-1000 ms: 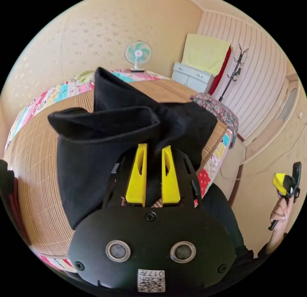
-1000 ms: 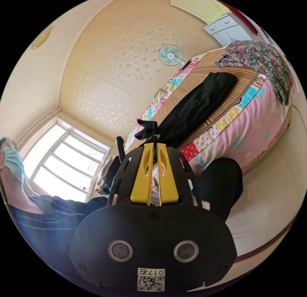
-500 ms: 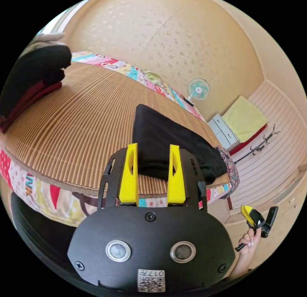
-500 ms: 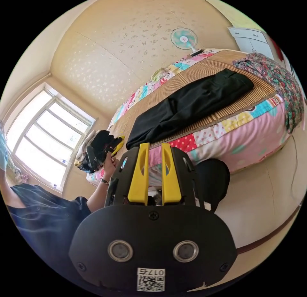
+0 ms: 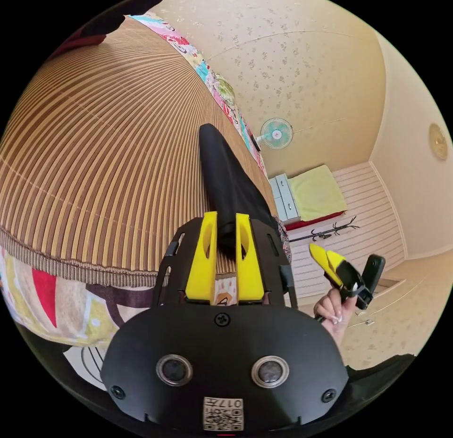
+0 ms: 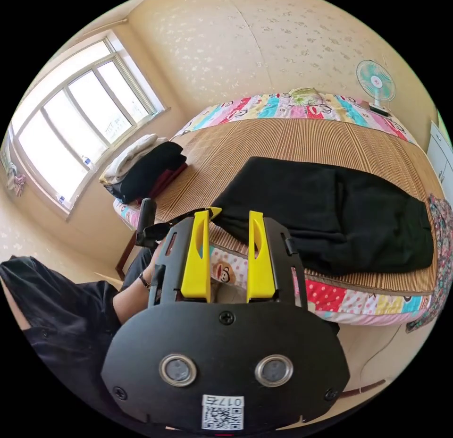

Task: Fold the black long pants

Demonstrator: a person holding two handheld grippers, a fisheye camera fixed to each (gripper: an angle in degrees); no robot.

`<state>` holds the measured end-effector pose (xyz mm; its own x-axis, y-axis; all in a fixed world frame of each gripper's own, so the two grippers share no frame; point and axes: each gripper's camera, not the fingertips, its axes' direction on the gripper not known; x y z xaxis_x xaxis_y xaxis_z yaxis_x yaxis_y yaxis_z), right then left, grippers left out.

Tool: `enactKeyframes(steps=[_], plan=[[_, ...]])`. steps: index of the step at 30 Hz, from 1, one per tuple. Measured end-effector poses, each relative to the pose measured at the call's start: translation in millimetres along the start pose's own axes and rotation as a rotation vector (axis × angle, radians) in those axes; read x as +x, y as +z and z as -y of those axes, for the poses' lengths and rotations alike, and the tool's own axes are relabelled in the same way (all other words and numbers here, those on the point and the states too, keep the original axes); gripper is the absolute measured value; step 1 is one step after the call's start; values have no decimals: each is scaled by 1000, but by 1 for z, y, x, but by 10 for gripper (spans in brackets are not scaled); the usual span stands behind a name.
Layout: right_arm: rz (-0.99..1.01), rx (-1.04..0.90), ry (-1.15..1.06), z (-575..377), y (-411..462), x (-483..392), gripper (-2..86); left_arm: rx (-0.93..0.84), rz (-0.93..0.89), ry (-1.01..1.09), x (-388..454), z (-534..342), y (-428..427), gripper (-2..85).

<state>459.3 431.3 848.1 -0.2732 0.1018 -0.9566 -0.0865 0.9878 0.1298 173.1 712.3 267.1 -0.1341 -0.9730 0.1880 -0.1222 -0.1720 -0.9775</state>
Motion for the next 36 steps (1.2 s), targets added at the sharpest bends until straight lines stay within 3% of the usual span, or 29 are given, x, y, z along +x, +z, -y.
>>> enactKeyframes(steps=[6, 8, 11, 19, 27, 32, 36], plan=[[-86, -314, 41, 138, 173, -22, 177, 23, -39, 17, 16, 0, -26, 62], [-339, -568, -2, 167, 271, -34, 188, 19, -50, 10, 16, 2, -33, 62], [-594, -748, -89, 167, 369, -48, 189, 12, -76, 11, 15, 6, -44, 60], [-711, -863, -173, 169, 440, -74, 65, 32, -162, -10, -4, 21, -94, 55], [-363, -610, -141, 198, 378, -137, 44, 270, -154, 103, 18, 40, -244, 55], [90, -417, -129, 204, 302, -160, 35, 348, -104, 288, 66, 37, -324, 55], [380, -332, -139, 201, 244, -133, 32, 295, -125, 450, 114, 30, -338, 67]])
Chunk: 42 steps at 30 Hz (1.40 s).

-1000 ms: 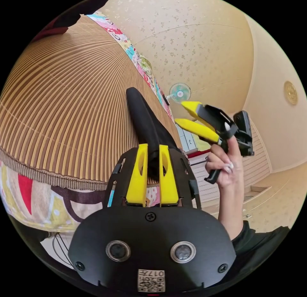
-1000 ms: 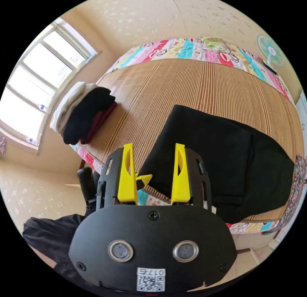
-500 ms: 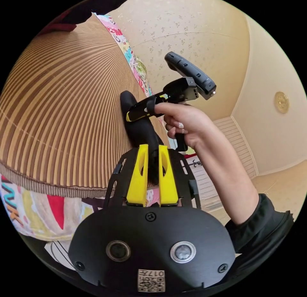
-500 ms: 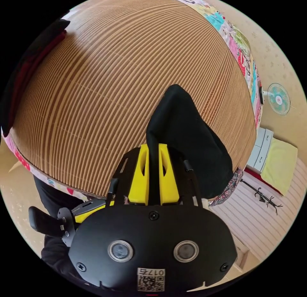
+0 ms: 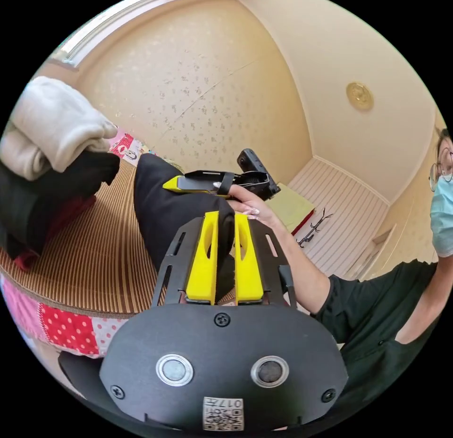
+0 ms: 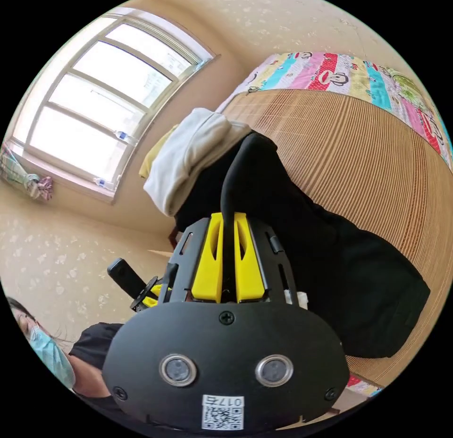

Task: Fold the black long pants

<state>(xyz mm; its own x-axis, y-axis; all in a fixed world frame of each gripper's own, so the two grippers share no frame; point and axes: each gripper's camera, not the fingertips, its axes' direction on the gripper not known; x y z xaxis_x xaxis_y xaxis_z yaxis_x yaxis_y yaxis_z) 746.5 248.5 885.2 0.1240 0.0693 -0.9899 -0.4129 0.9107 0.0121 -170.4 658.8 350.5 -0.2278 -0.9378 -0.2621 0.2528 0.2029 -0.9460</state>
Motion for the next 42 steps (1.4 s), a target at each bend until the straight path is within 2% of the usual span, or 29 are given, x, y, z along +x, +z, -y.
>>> enactKeyframes(steps=[1, 3, 5, 11, 13, 15, 19, 23, 27, 30, 32, 34, 37, 39, 42], plan=[[51, 17, -52, -8, -21, 8, 31, 2, -29, 8, 4, 0, 2, 70], [85, 35, -137, -21, -57, 29, 30, 61, -198, 24, 10, -3, 8, 66], [121, 66, -202, -40, -107, 76, 28, 101, -265, 8, 5, -7, 13, 66], [301, 156, -117, -104, -215, 244, 24, -23, -38, -142, -42, -24, 69, 78], [323, 198, -27, -131, -234, 290, 22, 30, 80, -172, -60, -42, 81, 80], [270, 238, 40, -158, -246, 323, 20, 38, 217, -215, -86, -64, 100, 81], [176, 225, 180, -207, -253, 382, 18, -68, 263, -316, -136, -82, 139, 100], [160, 305, 124, -228, -273, 380, 24, -135, 252, -382, -170, -93, 163, 121], [112, 262, 114, -222, -296, 371, 38, -233, 290, -428, -195, -88, 180, 138], [-116, 164, 220, -222, -306, 373, 65, -247, 272, -459, -212, -93, 186, 157], [-269, 244, 249, -245, -332, 352, 75, -262, 247, -475, -220, -96, 193, 161], [-314, 350, 272, -273, -350, 325, 88, -295, 219, -482, -228, -99, 203, 162], [-295, 483, 324, -329, -363, 283, 125, -327, 172, -542, -240, -109, 221, 143], [-259, 489, 339, -359, -357, 263, 139, -321, 143, -631, -248, -128, 236, 114], [-236, 508, 371, -409, -347, 236, 145, -318, 203, -573, -221, -148, 256, 75]])
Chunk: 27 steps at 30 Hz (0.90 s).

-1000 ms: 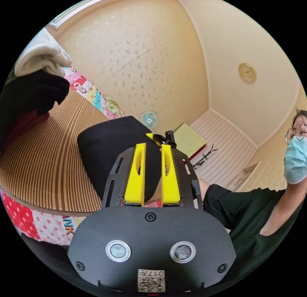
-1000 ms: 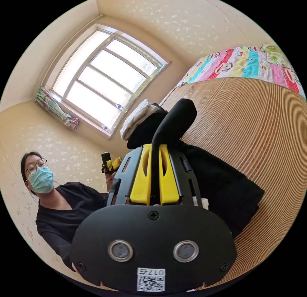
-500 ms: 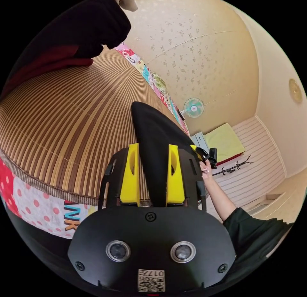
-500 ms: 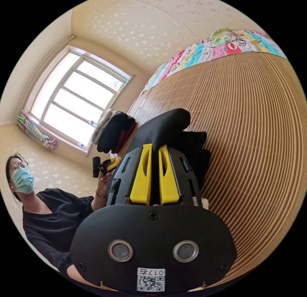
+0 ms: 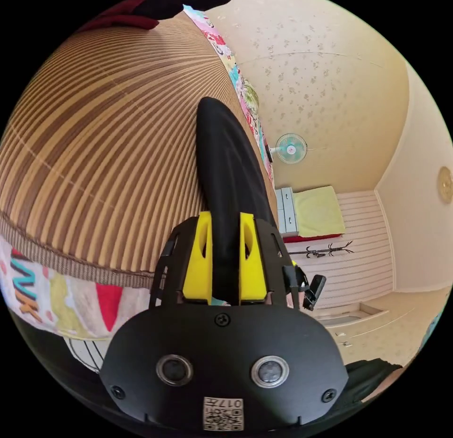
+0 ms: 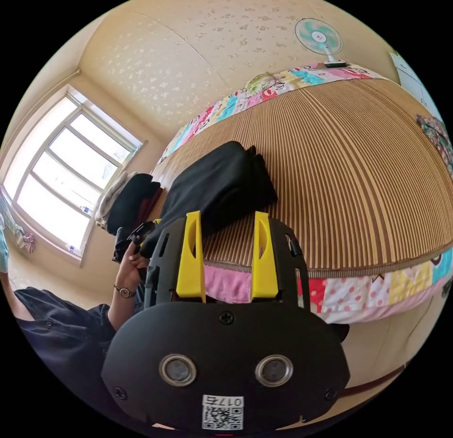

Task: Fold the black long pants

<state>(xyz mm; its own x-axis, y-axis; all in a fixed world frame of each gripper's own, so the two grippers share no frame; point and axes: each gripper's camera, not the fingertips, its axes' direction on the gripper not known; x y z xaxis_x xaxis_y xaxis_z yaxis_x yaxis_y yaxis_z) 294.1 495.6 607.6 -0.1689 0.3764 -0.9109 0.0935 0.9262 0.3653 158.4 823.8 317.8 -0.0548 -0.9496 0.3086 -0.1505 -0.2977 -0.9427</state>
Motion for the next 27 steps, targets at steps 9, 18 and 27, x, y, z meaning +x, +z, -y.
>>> enactKeyframes(steps=[9, 18, 27], plan=[[-169, 184, 153, -18, -95, 24, 115, -496, -238, 284, 84, -112, 161, 76], [-141, 246, 153, -15, -152, 21, 155, 107, 150, 436, 65, -67, 29, 121], [15, 22, 129, 44, -80, 29, 184, -318, 185, 330, 8, -6, 152, 136]])
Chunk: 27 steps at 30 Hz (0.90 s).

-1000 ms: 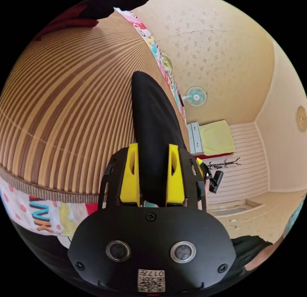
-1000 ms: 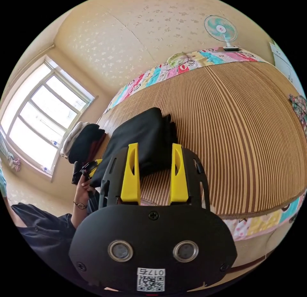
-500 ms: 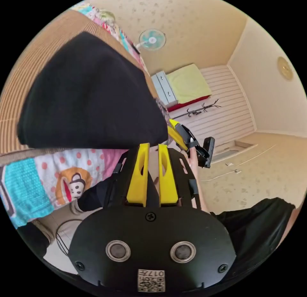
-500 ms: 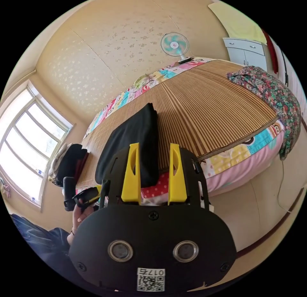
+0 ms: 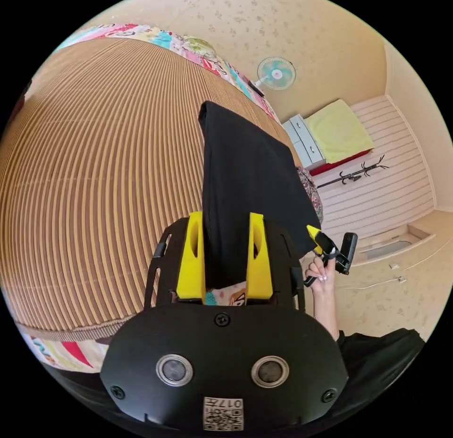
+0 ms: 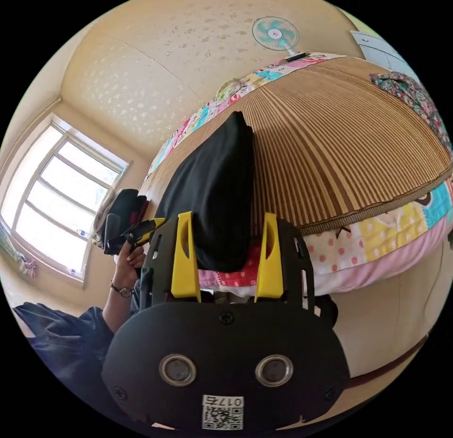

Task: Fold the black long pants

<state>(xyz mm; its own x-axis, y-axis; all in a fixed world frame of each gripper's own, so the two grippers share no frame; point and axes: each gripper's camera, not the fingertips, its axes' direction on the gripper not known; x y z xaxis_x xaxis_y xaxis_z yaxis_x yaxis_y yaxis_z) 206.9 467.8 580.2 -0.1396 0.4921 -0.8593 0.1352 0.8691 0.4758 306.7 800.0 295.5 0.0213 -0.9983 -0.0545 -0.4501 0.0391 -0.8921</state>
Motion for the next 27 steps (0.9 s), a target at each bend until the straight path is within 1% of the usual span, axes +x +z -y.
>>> enactKeyframes(steps=[1, 4, 8, 10, 13, 15, 16, 18, 20, 21, 24, 25, 26, 27], plan=[[72, -67, -3, 13, 15, 0, 179, -9, -1, -10, 0, 3, 4, 135], [16, -124, -29, 36, 27, -6, 151, -50, 19, -14, 2, 16, 22, 129], [41, -91, -9, 64, 6, 9, 112, -56, 6, -7, 17, 31, 56, 116], [16, -84, -9, 78, -12, 21, 101, -69, 1, 13, 35, 36, 79, 112], [-94, -82, -41, 101, -48, 45, 96, -139, -3, 62, 81, 52, 135, 106], [-170, -76, -26, 116, -79, 69, 97, -226, -20, 113, 131, 69, 197, 104], [-216, -65, -8, 125, -102, 87, 98, -242, -25, 129, 144, 73, 213, 104], [-310, -61, 17, 138, -137, 114, 104, -285, -57, 170, 195, 85, 277, 105], [-477, -54, 19, 148, -181, 145, 118, -306, -90, 192, 227, 89, 323, 108], [-509, -44, 29, 148, -192, 151, 121, -307, -118, 188, 243, 87, 346, 109], [-648, 117, 140, 127, -251, 153, 129, -304, -142, 210, 276, 71, 375, 112], [-722, 232, 174, 109, -268, 138, 126, -308, -141, 224, 282, 67, 378, 113], [-771, 316, 163, 91, -276, 117, 122, -312, -142, 255, 290, 57, 380, 116], [-787, 348, 148, 81, -276, 107, 120, -311, -141, 290, 295, 46, 377, 121]])
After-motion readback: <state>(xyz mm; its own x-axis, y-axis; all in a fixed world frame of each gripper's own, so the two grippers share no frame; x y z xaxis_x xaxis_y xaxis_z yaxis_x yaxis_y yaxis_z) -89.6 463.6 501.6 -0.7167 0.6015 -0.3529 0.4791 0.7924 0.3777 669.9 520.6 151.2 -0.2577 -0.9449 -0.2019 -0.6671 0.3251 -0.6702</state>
